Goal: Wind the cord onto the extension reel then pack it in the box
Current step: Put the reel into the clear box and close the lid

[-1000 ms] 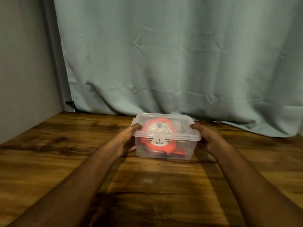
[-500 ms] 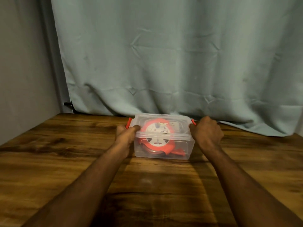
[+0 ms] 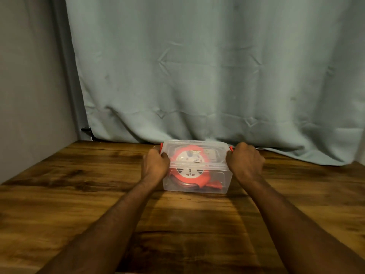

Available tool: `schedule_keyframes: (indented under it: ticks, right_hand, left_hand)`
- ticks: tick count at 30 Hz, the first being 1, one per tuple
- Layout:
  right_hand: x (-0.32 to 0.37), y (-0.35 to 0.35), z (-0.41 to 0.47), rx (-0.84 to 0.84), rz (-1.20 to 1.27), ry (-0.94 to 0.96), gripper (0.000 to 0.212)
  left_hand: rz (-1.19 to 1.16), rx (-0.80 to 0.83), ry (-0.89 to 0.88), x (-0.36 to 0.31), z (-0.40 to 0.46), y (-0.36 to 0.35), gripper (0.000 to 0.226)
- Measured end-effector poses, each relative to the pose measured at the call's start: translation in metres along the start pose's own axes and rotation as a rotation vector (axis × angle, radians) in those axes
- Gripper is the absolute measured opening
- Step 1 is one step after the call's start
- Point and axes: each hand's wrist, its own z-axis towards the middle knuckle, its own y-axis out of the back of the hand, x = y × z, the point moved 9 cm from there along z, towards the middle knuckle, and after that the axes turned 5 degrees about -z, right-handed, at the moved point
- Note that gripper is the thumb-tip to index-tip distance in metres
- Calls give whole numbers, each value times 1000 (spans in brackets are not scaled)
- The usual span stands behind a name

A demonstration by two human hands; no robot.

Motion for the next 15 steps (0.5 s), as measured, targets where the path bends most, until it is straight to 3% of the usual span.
schedule_keyframes:
  ticks: [3, 6, 9, 15]
  right_hand:
    - [17, 17, -18, -155, -71, 177, 26]
    - [31, 10, -54, -150, -98, 336, 34]
    - [29, -3, -69, -161, -8, 382, 23]
    - [39, -37, -16, -153, 55, 364, 27]
  left_hand:
    - [175, -98, -302, -28, -19, 13, 40]
    - [373, -76, -513, -42, -53, 10, 28]
    - [456, -20, -569, -36, -63, -4, 32]
    - [436, -32, -576, -30, -15, -35, 28]
